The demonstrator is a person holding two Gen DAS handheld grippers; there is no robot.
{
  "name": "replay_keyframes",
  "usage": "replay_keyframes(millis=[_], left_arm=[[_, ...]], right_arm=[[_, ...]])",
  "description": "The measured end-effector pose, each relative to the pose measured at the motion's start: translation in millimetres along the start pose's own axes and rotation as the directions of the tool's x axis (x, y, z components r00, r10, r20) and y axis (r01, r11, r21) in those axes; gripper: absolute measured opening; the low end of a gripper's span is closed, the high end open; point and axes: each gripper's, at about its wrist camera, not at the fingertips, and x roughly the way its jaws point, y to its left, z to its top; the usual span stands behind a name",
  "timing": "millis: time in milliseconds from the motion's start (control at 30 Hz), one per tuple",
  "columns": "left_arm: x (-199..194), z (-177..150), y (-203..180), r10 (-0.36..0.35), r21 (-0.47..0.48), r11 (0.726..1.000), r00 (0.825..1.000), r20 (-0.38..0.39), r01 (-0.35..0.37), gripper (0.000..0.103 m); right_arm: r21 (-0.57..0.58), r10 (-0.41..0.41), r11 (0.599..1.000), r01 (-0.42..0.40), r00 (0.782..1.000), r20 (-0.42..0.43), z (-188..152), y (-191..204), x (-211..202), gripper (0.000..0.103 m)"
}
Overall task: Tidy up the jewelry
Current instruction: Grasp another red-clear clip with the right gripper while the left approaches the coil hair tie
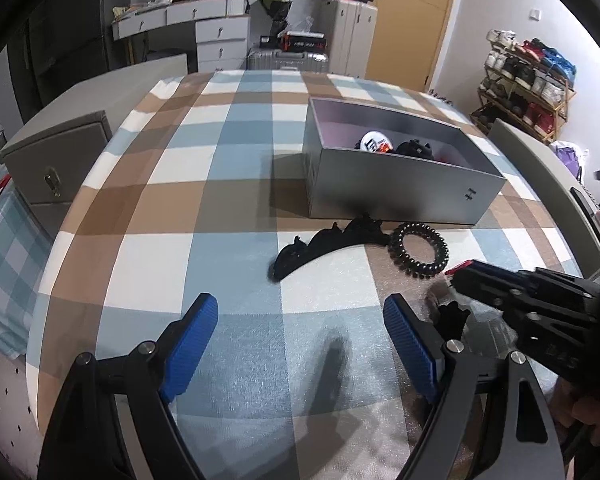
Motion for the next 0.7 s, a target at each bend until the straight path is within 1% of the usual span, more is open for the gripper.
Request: replay_keyframes(millis=[167, 300, 400, 500, 633, 700], left_arm=[[1.1, 8.7, -7.3, -0.018, 0.015, 1.000, 1.000, -0.006, 0.019, 0.082], [7.8, 19.1, -19.6, -0.076, 0.024, 0.997, 0.996, -0.041, 0.077, 0.082], [15.2, 25.3, -33.3, -0.081, 0.053, 0.995, 0.995, -0.064, 0.084, 0.082], [23.5, 30.3, -45.3, -0.113, 0.064, 0.991, 0.988, -0.102, 0.120, 0.082], [34.7, 35.1, -58.2, -0.121, 0.080, 0.988, 0.982, -0.145, 0.133, 0.082], [40.4, 36.2, -62.4, -0.111, 0.085, 0.988, 0.980, -0.167, 0.127, 0.082]], right_arm=[[-0.004, 0.006, 1.000, -0.005, 0.998, 0.069, 0.8, -1.8, -17.2, 0.015], [0.016, 0.001, 1.000, -0.003, 0.995, 0.099, -0.9, -12.9, -26.5, 0.015], [0.033, 0.001, 0.999, -0.005, 0.994, 0.113, -3.2, -22.3, -32.6, 0.016], [0.056, -0.002, 0.998, -0.006, 0.992, 0.127, -6.2, -32.2, -38.9, 0.016], [0.080, 0.004, 0.997, -0.017, 0.988, 0.154, -9.2, -44.5, -49.9, 0.016], [0.082, 0.003, 0.997, -0.017, 0.986, 0.166, -10.3, -48.1, -53.8, 0.016]])
